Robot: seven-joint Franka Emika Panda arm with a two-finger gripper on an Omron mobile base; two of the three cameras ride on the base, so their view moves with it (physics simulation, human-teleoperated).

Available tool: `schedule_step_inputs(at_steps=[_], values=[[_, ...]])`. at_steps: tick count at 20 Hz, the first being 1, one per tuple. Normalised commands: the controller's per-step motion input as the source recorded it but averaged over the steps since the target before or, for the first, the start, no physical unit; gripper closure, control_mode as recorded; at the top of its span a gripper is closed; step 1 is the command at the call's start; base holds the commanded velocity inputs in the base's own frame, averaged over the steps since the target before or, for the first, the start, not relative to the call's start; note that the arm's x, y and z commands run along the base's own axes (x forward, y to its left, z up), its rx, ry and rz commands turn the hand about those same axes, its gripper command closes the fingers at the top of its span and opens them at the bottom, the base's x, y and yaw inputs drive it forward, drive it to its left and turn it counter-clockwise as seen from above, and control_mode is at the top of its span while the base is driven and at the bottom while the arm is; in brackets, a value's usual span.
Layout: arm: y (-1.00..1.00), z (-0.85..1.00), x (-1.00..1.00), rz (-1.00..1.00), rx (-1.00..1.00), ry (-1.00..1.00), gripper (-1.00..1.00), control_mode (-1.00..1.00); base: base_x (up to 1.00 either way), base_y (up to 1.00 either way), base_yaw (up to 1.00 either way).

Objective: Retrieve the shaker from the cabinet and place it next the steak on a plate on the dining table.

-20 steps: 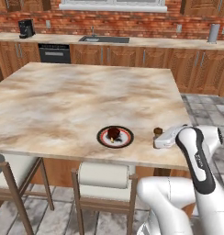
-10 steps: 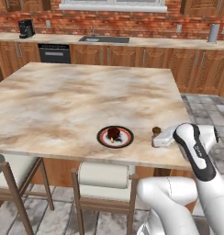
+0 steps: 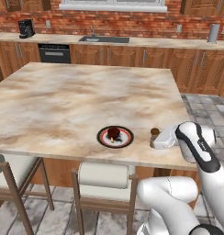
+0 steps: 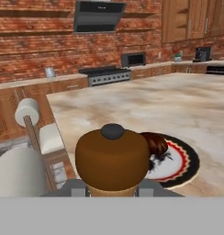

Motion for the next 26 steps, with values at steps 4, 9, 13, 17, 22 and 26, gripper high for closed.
schedule_step_inputs(at_steps=[4, 9, 13, 17, 22, 26], values=[[0.00, -0.03, 0.19, 0.07, 0.00, -0.01, 1.00, -1.00, 0.00, 0.00, 0.00], [0.00, 0.00, 0.20, 0.07, 0.00, 0.00, 1.00, -1.00, 0.00, 0.00, 0.00], [-0.03, -0.02, 0.15, 0.08, 0.02, 0.00, 1.00, -1.00, 0.00, 0.00, 0.00], [-0.05, -0.07, 0.11, 0.08, 0.05, 0.00, 1.00, -1.00, 0.00, 0.00, 0.00], [-0.02, -0.19, 0.06, 0.08, 0.07, 0.00, 1.00, -1.00, 0.00, 0.00, 0.00], [-0.02, -0.18, 0.06, 0.07, 0.08, 0.00, 1.00, -1.00, 0.00, 0.00, 0.00]])
